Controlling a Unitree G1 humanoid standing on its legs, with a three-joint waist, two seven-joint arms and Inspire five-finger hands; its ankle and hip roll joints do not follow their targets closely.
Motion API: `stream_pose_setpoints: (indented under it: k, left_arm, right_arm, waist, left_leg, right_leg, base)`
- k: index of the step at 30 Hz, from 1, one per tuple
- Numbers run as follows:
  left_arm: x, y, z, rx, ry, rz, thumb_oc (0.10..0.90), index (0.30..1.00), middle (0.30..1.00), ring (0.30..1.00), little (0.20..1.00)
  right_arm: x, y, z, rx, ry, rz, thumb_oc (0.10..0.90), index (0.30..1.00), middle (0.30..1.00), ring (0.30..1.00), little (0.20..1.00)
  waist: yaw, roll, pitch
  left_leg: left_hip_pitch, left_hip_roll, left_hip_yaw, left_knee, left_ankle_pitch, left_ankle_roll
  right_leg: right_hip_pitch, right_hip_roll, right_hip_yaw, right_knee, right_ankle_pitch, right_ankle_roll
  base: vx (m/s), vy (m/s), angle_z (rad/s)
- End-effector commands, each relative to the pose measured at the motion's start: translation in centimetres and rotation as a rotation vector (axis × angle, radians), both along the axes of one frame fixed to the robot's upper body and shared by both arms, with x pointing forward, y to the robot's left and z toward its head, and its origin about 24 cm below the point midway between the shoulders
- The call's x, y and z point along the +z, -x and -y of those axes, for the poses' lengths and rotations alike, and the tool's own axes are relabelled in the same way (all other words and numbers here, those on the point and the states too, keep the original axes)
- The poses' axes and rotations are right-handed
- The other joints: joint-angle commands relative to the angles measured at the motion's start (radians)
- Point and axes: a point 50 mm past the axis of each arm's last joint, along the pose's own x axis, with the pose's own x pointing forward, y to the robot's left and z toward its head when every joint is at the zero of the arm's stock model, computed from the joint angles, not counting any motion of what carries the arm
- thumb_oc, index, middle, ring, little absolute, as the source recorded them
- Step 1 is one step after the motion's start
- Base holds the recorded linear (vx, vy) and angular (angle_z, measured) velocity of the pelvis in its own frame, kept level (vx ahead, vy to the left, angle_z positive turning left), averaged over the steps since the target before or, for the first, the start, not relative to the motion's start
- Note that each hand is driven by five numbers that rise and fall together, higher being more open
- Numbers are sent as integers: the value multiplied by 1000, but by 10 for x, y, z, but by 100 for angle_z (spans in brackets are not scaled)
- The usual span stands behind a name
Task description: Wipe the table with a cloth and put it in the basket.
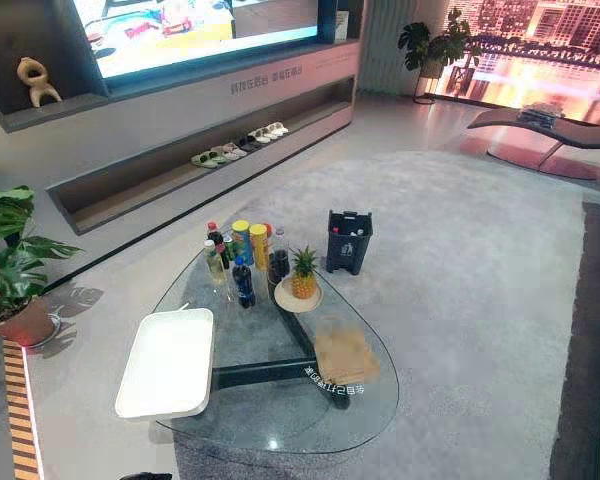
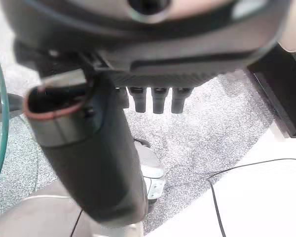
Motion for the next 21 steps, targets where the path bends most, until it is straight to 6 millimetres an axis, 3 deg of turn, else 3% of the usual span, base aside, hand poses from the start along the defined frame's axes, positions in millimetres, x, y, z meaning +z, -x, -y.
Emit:
stream_pose_setpoints:
  k: [1, 21]
  left_arm:
    - [-2, 0, 4, -77, -32, -34, 800, 900, 900, 900, 900]
    - [-1, -2, 4, -63, -29, -26, 800, 900, 900, 900, 900]
  right_arm:
    - [4, -13, 5, 4, 32, 10, 800, 900, 900, 900, 900]
    - [4, -13, 6, 0, 38, 6, 800, 900, 900, 900, 900]
  waist:
    - [19, -8, 54]
    - [21, -5, 51]
  left_leg:
    - [15, -93, 20, 5, -71, 61]
    - [20, -93, 20, 5, -73, 59]
  right_leg:
    - [-10, 56, -38, 24, -18, -20]
    - [-3, 55, -44, 21, -19, -19]
  base:
    - [293, -81, -39]
    - [0, 0, 0]
